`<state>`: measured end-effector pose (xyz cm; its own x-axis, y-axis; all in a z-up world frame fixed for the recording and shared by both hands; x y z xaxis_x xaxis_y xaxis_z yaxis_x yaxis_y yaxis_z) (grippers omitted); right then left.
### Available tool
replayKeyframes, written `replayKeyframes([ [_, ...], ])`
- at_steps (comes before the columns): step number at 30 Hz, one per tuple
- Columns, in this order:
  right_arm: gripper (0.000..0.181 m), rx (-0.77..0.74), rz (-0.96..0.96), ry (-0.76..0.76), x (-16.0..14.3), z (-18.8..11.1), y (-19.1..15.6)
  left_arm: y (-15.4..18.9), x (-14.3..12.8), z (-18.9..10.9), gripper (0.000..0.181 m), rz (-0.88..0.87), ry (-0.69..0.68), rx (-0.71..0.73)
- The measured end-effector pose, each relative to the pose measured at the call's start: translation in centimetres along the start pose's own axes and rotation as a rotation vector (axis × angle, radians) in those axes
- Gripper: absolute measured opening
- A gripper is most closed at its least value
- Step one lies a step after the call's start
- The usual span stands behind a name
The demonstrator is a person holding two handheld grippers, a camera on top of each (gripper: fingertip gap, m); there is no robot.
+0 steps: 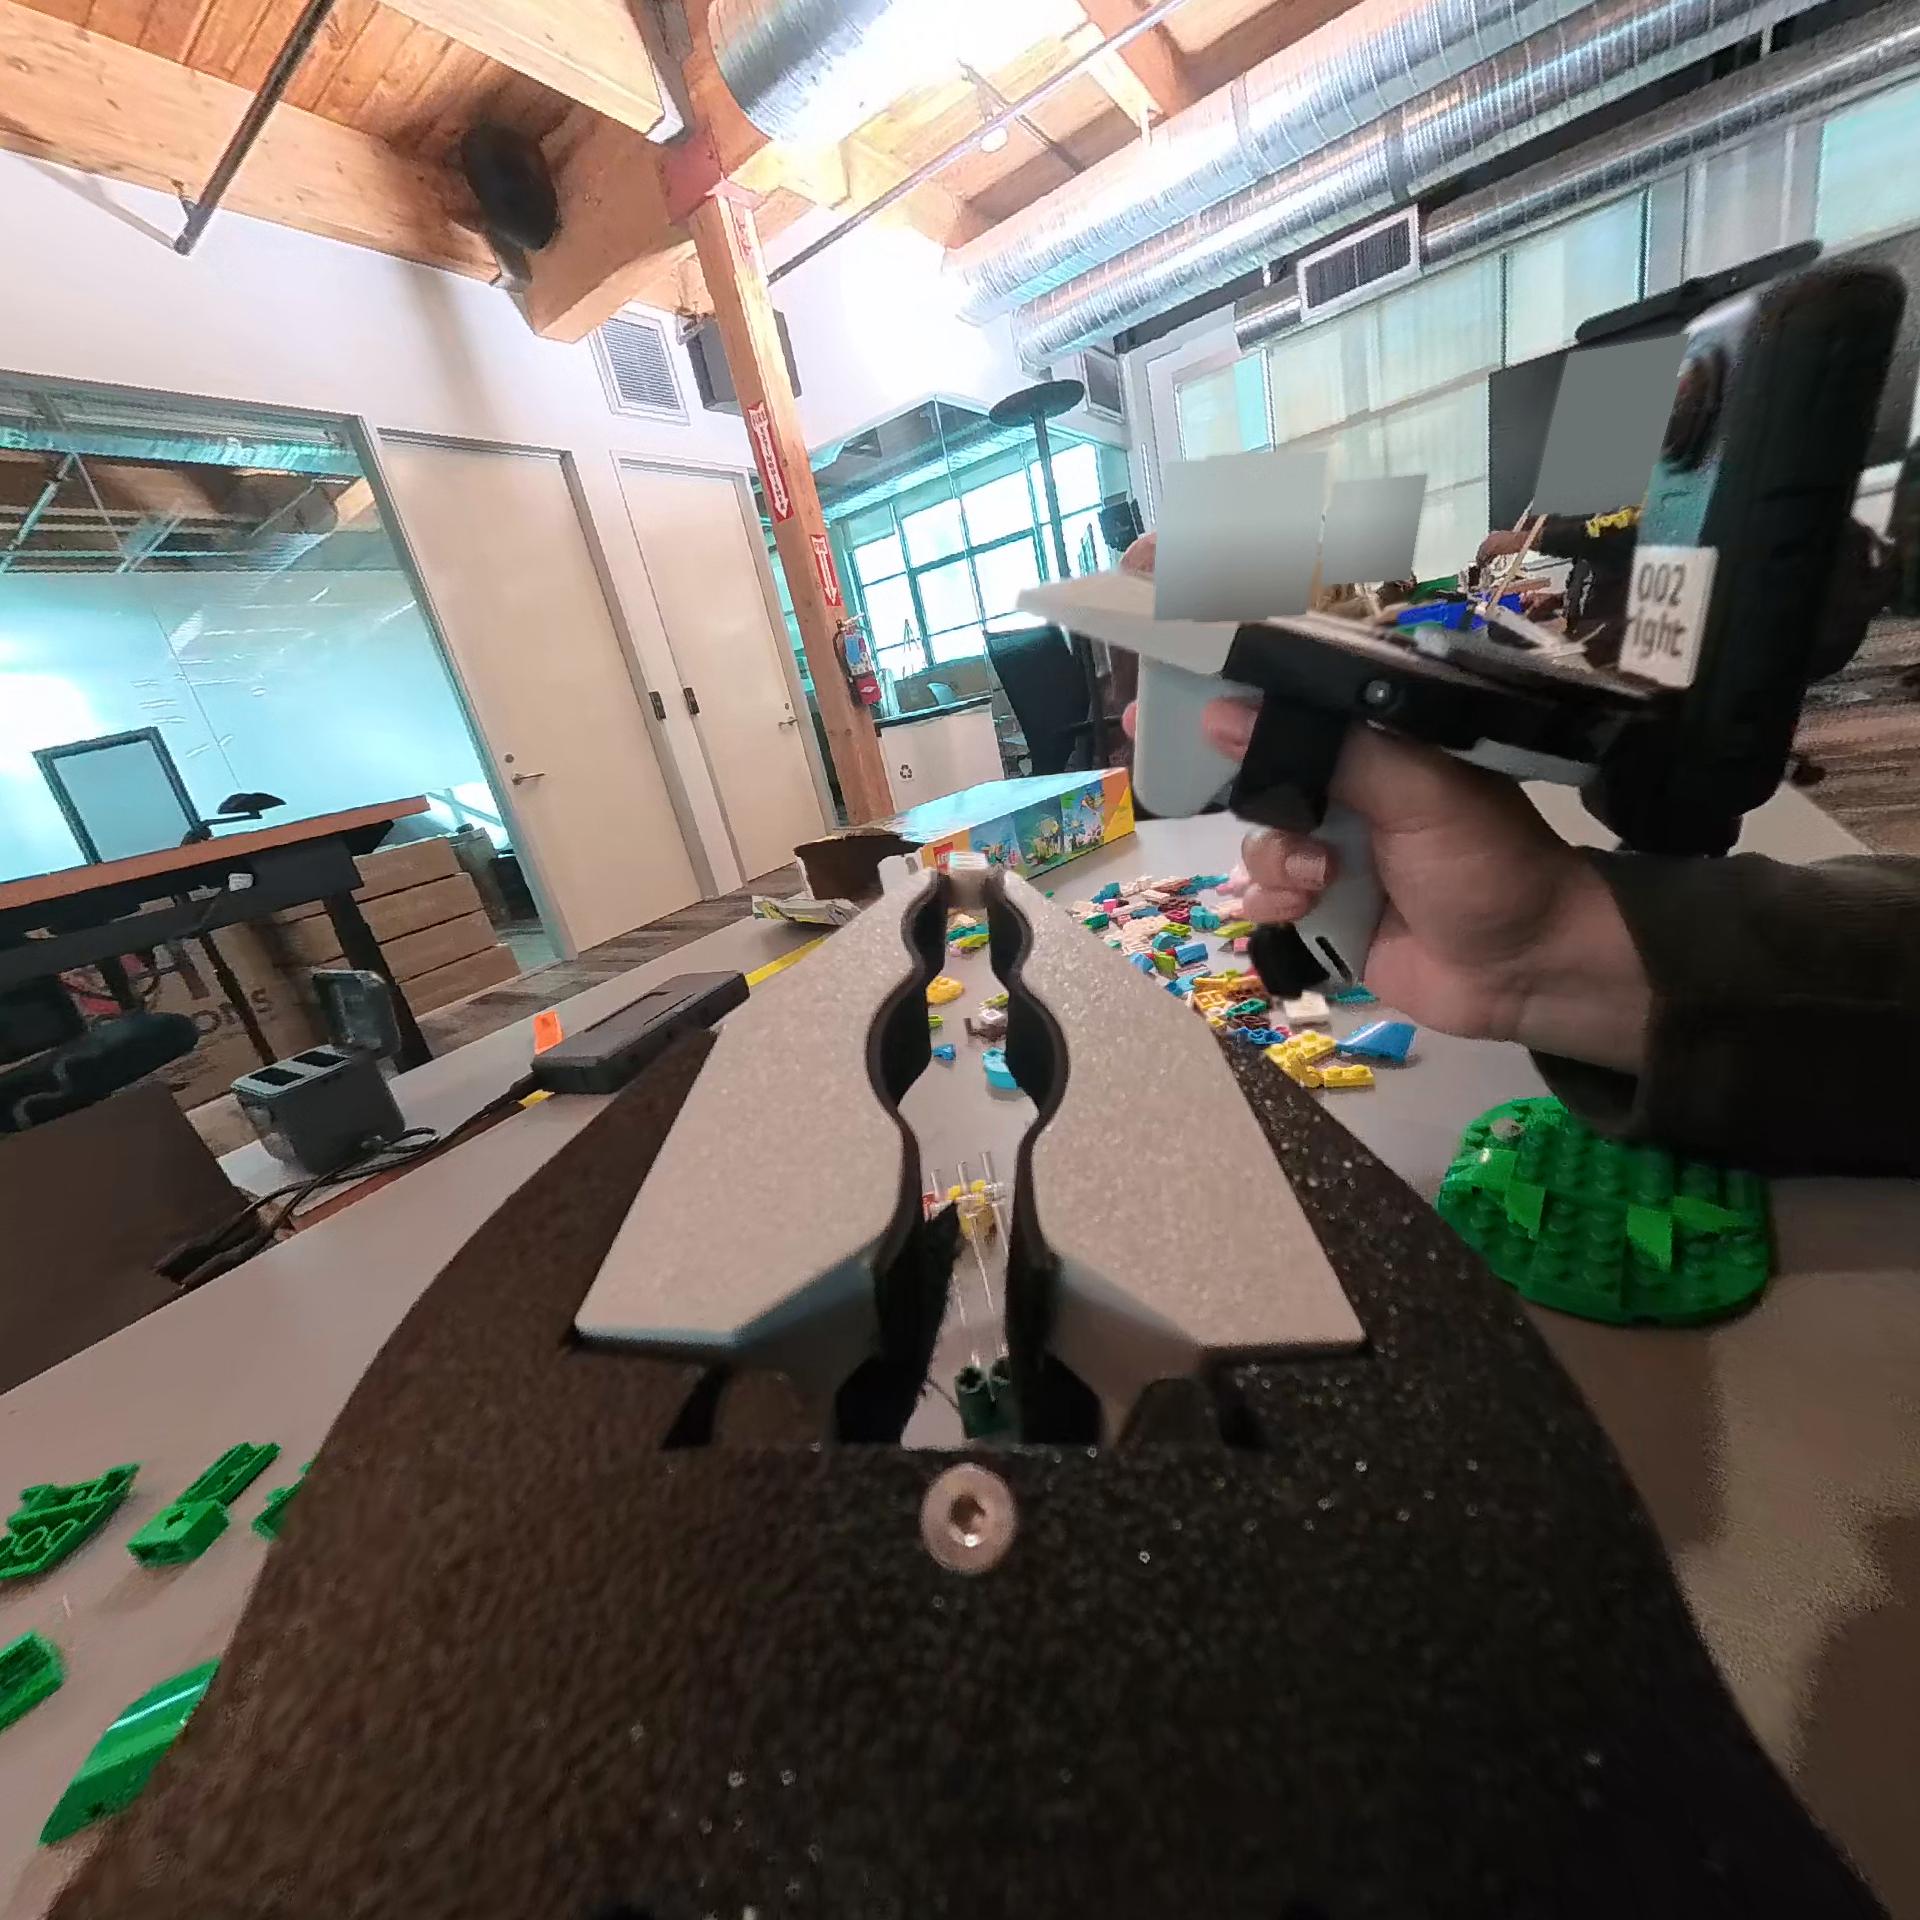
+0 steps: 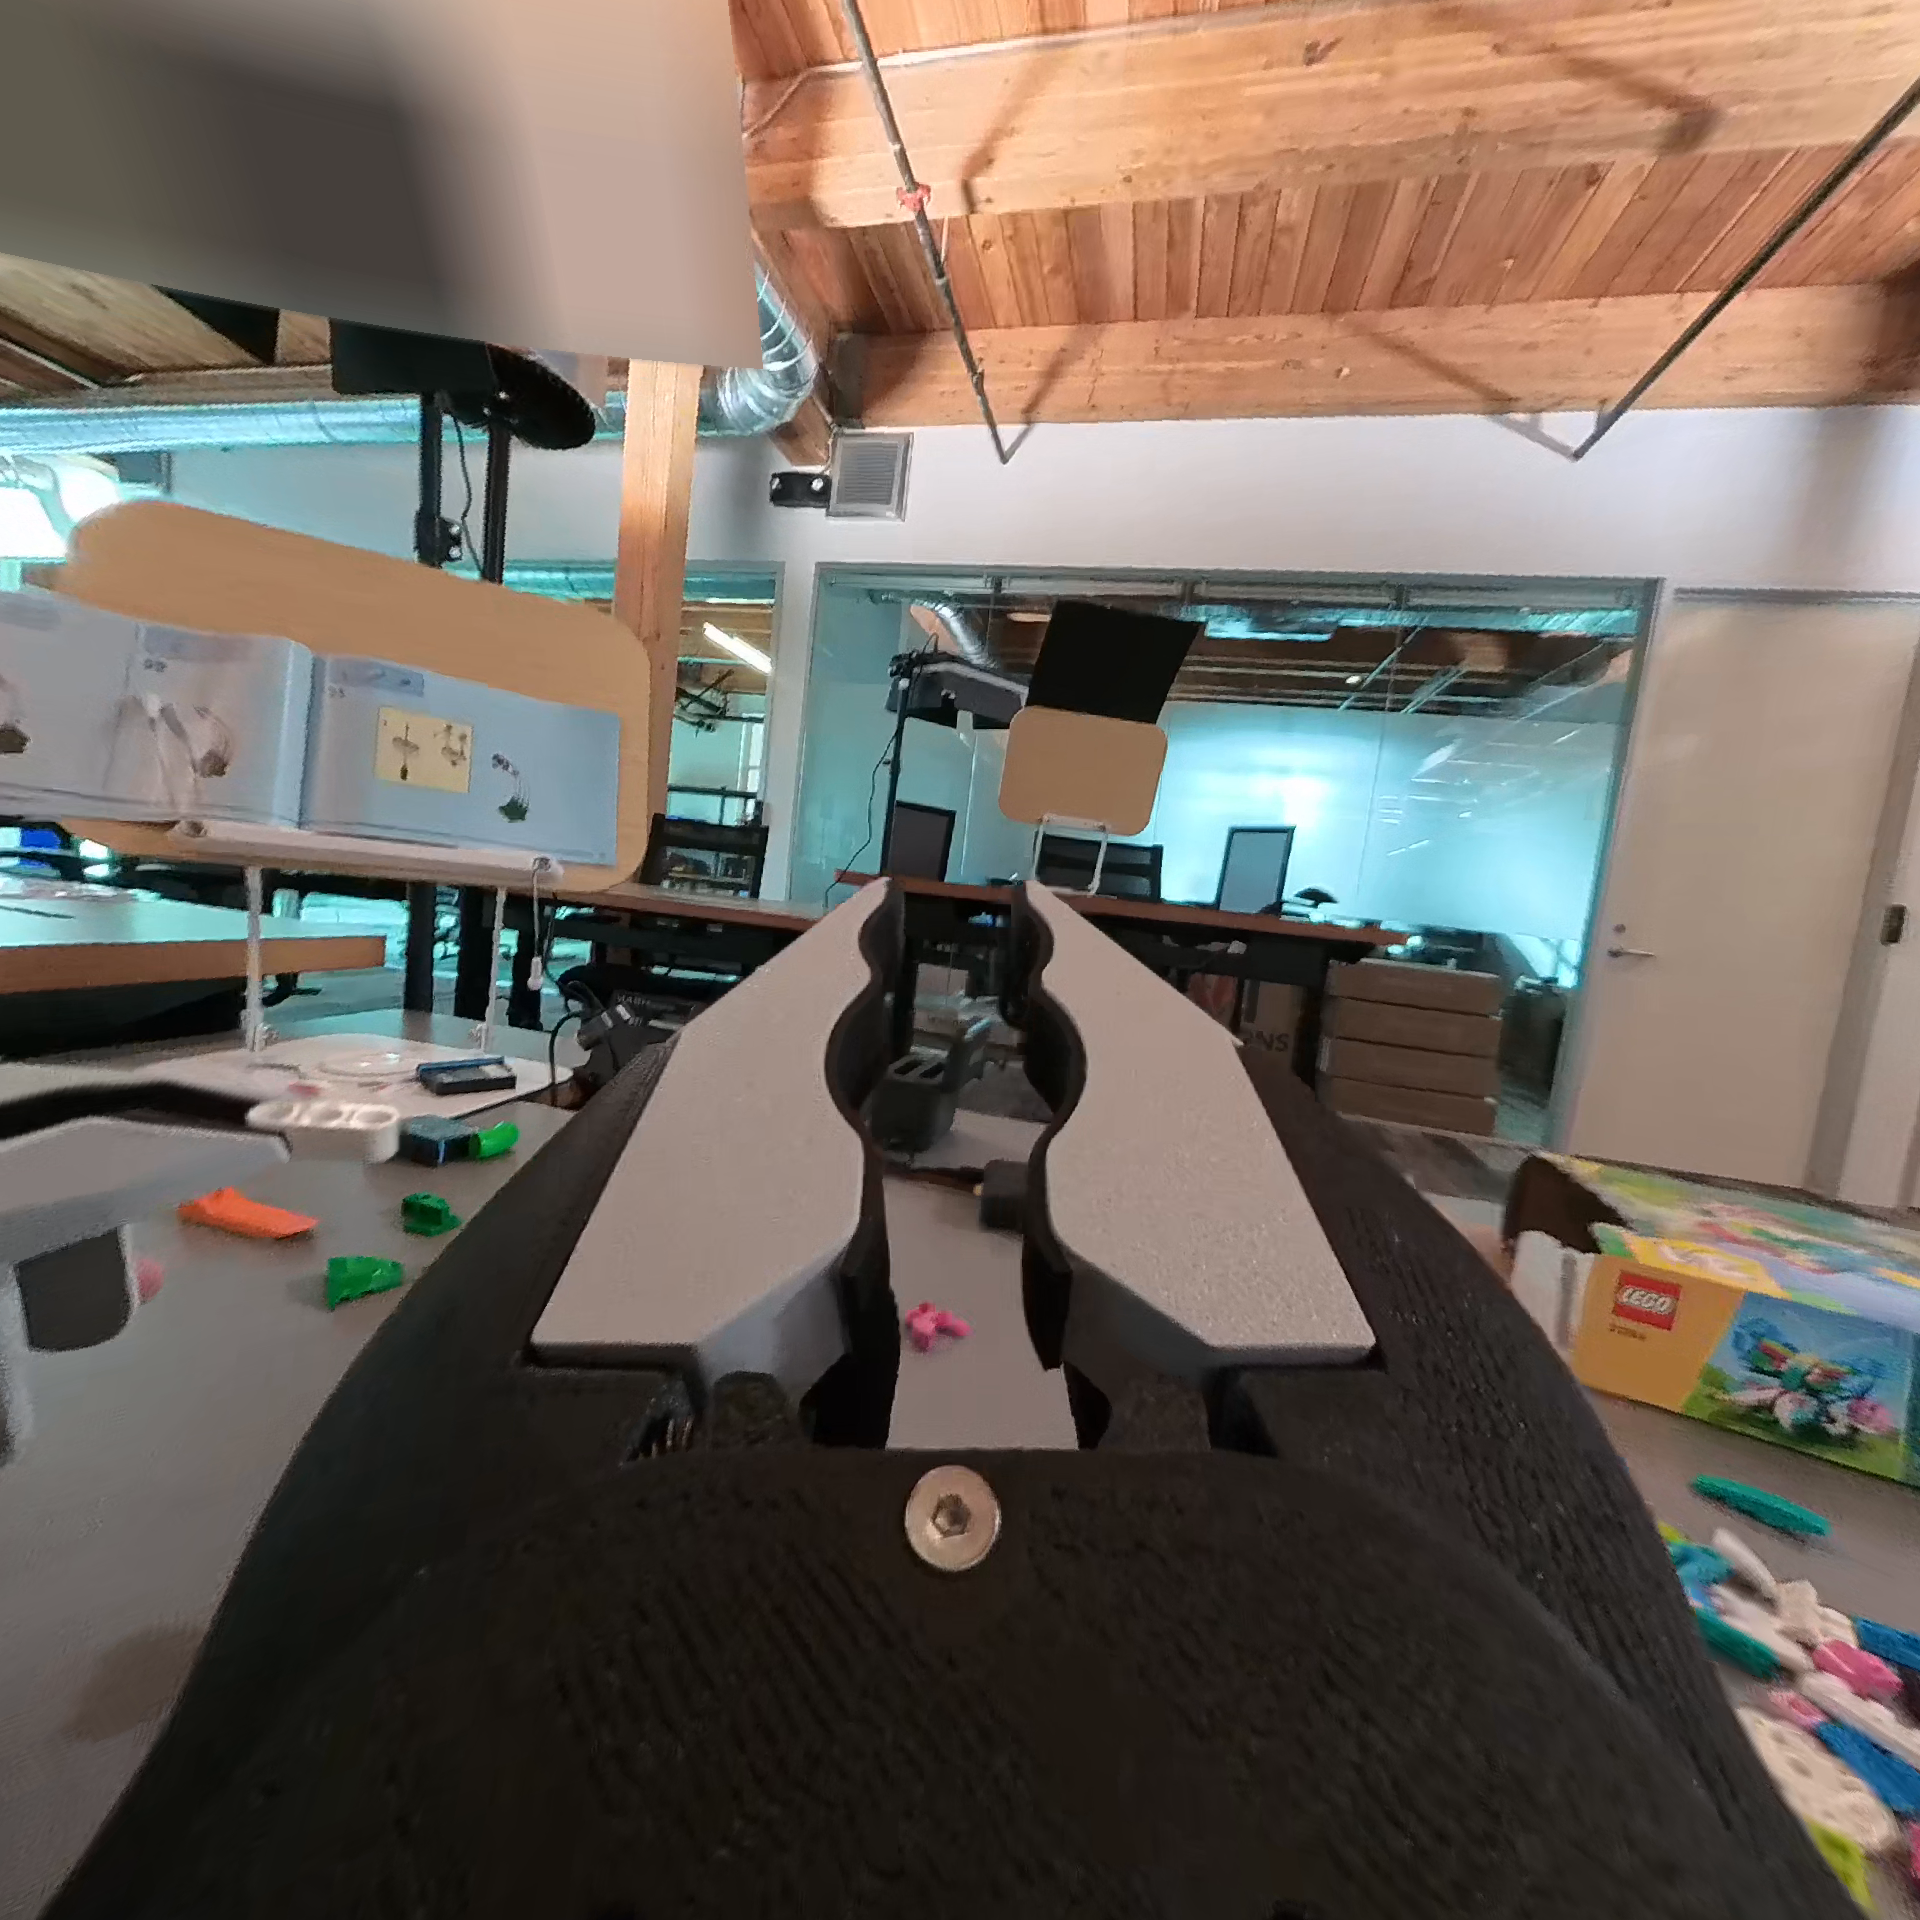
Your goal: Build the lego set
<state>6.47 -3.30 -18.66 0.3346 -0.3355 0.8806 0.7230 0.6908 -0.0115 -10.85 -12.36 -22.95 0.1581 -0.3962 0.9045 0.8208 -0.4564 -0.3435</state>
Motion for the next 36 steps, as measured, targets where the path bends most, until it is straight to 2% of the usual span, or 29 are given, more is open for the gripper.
replayKeyframes([
  [10, 0.018, -0.131, -0.159, 0.227, 5.2, -1.9, 2.0, 0.3, 0.1, 0.1, 0.005, 0.064, -0.007, 0.021],
  [14, 0.017, -0.306, -0.354, 0.366, 9.1, -4.5, 4.4, 0.4, 0.4, 0.0, 0.005, 0.102, 0.001, 0.034],
  [17, 0.017, -0.412, -0.291, 0.417, 10.3, -6.6, 7.0, 0.6, 0.4, 0.1, 0.005, 0.122, -0.003, 0.032],
  [19, 0.018, -0.440, -0.224, 0.376, 10.1, -6.9, 8.7, 0.6, 0.4, 0.1, 0.005, 0.132, -0.006, 0.034],
  [22, 0.014, -0.399, -0.112, 0.147, 8.9, -5.3, 10.8, 0.8, 0.4, 0.1, 0.005, 0.155, -0.012, 0.031],
  [25, 0.013, -0.256, -0.010, -0.172, 6.7, -1.8, 12.6, 1.1, 0.4, 0.2, 0.005, 0.186, -0.020, 0.017],
  [28, 0.008, -0.139, 0.063, -0.424, 4.0, 2.0, 14.4, 1.4, 0.5, 0.3, 0.005, 0.198, -0.016, 0.000],
  [31, 0.008, -0.038, 0.155, -0.765, -1.2, 6.3, 16.2, 1.5, 0.5, 0.4, 0.005, 0.197, -0.017, -0.010],
  [34, 0.000, -0.041, 0.188, -1.055, -7.4, 9.5, 18.3, 1.5, 0.5, 0.4, 0.005, 0.203, -0.019, -0.013],
  [36, 0.000, -0.075, 0.190, -1.186, -10.7, 10.9, 19.6, 1.5, 0.4, 0.4, 0.005, 0.196, -0.019, -0.018],
])
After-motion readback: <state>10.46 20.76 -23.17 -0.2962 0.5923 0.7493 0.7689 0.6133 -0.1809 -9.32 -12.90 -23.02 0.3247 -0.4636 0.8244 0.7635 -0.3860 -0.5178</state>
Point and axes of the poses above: each gripper's, where its closed fingertips meet, z out along the fingers, x out of its top, y = z × x across the jaws, the point moved 8 cm from there along -z, back along the fingers, and after that the axes turned 8 degrees about z, right-handed, at the moved point
